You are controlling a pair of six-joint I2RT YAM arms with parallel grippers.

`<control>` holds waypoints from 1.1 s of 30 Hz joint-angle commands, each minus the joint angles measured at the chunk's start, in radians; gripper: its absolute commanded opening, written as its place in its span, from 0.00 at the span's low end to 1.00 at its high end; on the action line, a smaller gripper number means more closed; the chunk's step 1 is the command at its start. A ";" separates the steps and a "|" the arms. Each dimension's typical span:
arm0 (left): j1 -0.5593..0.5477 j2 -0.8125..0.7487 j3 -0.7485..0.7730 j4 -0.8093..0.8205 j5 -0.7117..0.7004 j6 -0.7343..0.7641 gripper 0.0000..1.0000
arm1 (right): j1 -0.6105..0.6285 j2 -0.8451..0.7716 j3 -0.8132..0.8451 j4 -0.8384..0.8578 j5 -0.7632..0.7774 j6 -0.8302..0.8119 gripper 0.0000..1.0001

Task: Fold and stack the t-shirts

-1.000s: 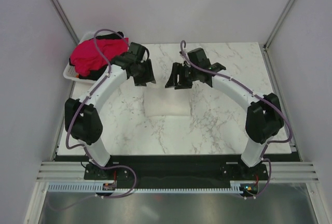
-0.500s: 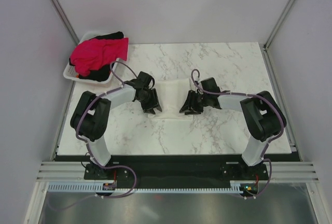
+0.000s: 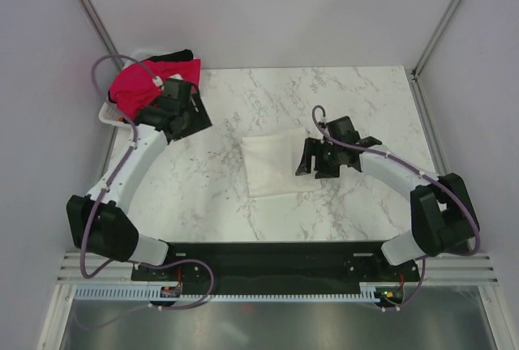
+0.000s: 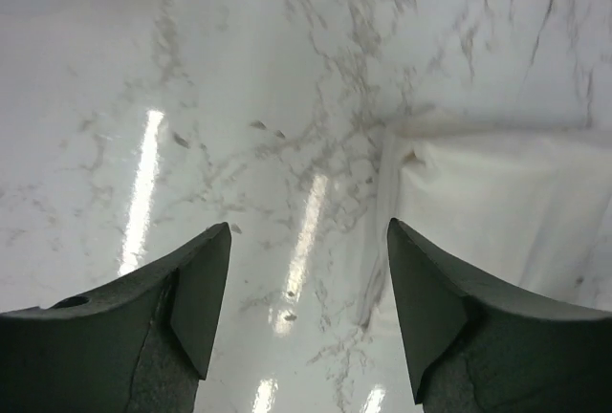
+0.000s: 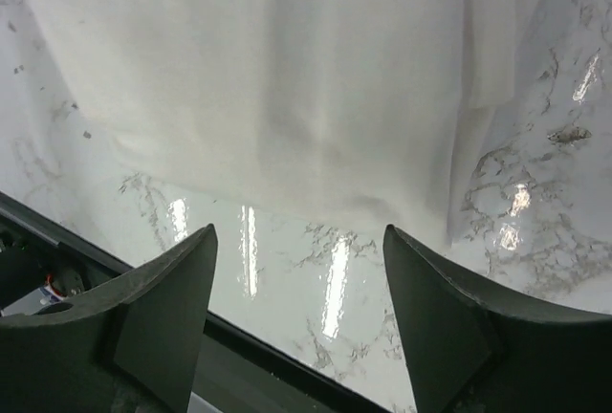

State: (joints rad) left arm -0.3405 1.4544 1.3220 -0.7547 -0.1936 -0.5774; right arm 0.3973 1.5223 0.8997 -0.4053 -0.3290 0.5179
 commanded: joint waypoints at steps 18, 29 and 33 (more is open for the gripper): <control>0.601 0.343 0.175 0.046 -0.009 -0.102 0.73 | 0.029 -0.373 0.030 -0.297 -0.053 -0.094 0.93; 0.624 0.228 0.074 0.190 0.028 -0.180 0.71 | 0.031 -0.427 -0.048 -0.322 -0.053 -0.119 0.93; 0.624 0.236 0.071 0.190 0.022 -0.180 0.70 | 0.031 -0.418 -0.061 -0.310 -0.056 -0.121 0.94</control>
State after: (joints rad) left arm 0.2756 1.7241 1.3994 -0.6655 -0.1474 -0.7071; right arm 0.4236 1.1099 0.8421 -0.7254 -0.3695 0.4145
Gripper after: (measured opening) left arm 0.706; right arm 0.935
